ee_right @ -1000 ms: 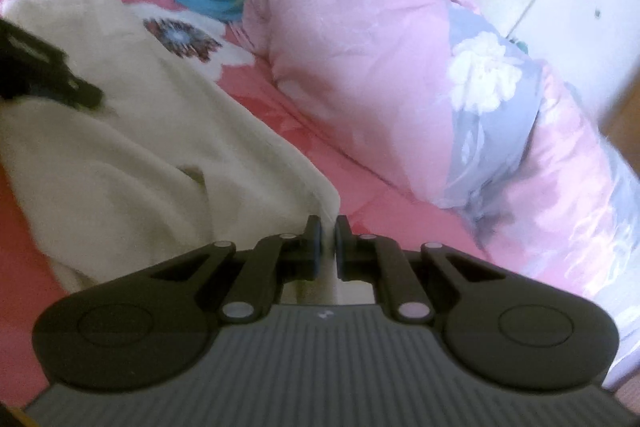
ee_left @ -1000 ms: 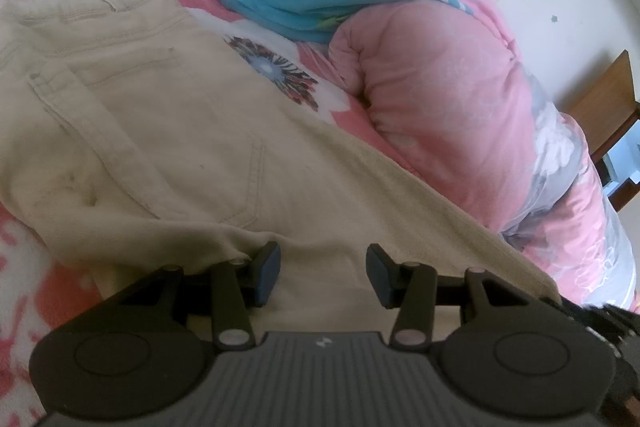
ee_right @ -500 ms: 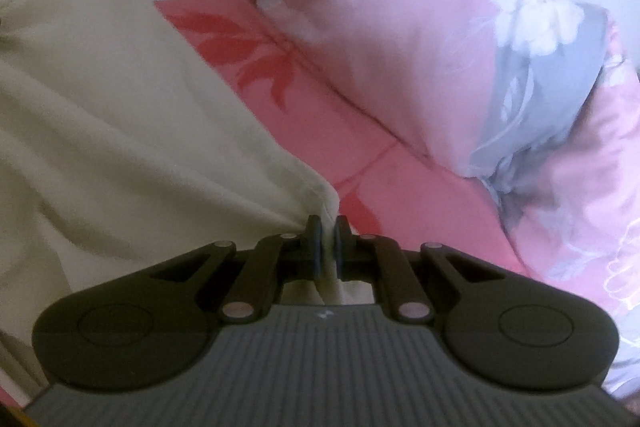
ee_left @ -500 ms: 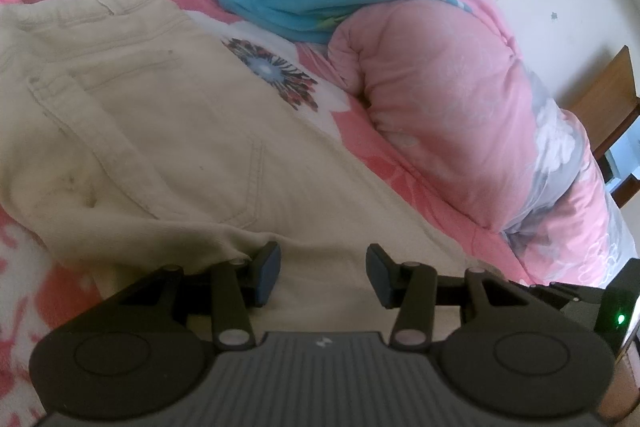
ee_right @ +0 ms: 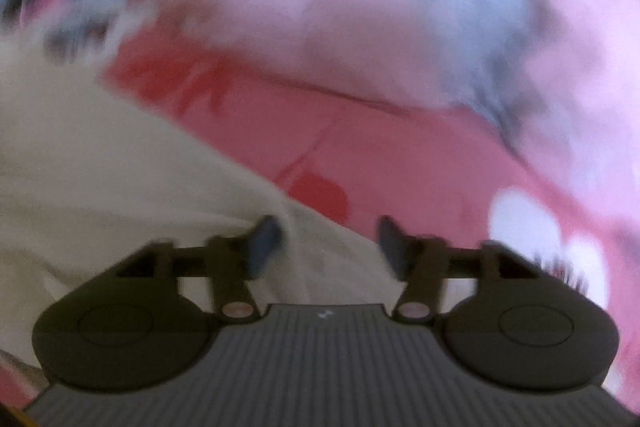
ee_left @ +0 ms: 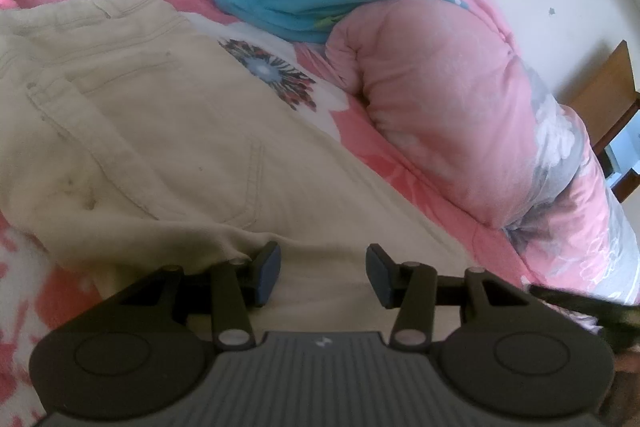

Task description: Fold clothes

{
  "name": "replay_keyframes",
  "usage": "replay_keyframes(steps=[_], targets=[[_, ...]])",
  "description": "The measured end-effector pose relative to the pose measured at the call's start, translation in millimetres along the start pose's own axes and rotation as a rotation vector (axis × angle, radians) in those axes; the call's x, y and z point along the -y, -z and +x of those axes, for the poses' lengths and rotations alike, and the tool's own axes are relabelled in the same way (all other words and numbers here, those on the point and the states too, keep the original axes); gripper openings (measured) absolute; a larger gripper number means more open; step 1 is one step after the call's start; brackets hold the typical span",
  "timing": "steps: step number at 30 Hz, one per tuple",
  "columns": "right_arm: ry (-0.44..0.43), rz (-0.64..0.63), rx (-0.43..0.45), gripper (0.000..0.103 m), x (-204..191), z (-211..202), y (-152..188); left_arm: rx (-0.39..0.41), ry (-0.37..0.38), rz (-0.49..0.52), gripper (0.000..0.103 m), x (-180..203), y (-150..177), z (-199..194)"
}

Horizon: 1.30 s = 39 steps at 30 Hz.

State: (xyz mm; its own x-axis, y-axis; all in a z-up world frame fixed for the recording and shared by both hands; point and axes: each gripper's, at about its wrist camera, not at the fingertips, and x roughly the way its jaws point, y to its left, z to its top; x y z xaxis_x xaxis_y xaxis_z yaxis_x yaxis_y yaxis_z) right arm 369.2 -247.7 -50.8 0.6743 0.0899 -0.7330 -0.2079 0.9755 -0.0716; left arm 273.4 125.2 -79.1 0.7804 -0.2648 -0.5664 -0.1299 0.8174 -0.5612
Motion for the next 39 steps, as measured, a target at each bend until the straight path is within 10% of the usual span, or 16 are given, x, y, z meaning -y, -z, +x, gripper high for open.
replay_keyframes(steps=[6, 11, 18, 21, 25, 32, 36, 39], targets=[[-0.088, 0.432, 0.092, 0.065, 89.2, -93.4, 43.2, 0.032, -0.022, 0.039, 0.049, 8.1, 1.8, -5.6], [-0.136, 0.515, 0.108, 0.071, 82.6, -141.6, 122.3, 0.067, -0.034, 0.091, 0.051, 16.7, 3.6, -10.4], [0.023, 0.269, -0.025, 0.080, 40.1, -146.7, 195.6, 0.052, -0.053, 0.113, 0.051, 18.0, 7.7, -4.5], [-0.033, 0.312, -0.040, 0.079, 49.4, -140.4, 202.9, 0.050, -0.054, 0.113, 0.051, 16.8, 7.9, -4.0], [-0.066, 0.272, -0.025, 0.005, 43.4, -145.5, 192.5, 0.046, -0.049, 0.104, 0.051, 15.2, 7.3, -3.5], [0.280, -0.088, 0.263, 0.004, 10.6, -208.6, 135.2, 0.041, -0.042, 0.092, 0.051, 12.5, 7.0, -3.3], [0.276, -0.335, 0.409, 0.005, -9.1, -243.0, 141.2, 0.040, -0.042, 0.092, 0.051, 12.6, 7.4, -3.4], [0.212, -0.434, 0.285, 0.006, -17.0, -231.9, 172.3, 0.039, -0.040, 0.088, 0.051, 12.0, 7.0, -3.6]])
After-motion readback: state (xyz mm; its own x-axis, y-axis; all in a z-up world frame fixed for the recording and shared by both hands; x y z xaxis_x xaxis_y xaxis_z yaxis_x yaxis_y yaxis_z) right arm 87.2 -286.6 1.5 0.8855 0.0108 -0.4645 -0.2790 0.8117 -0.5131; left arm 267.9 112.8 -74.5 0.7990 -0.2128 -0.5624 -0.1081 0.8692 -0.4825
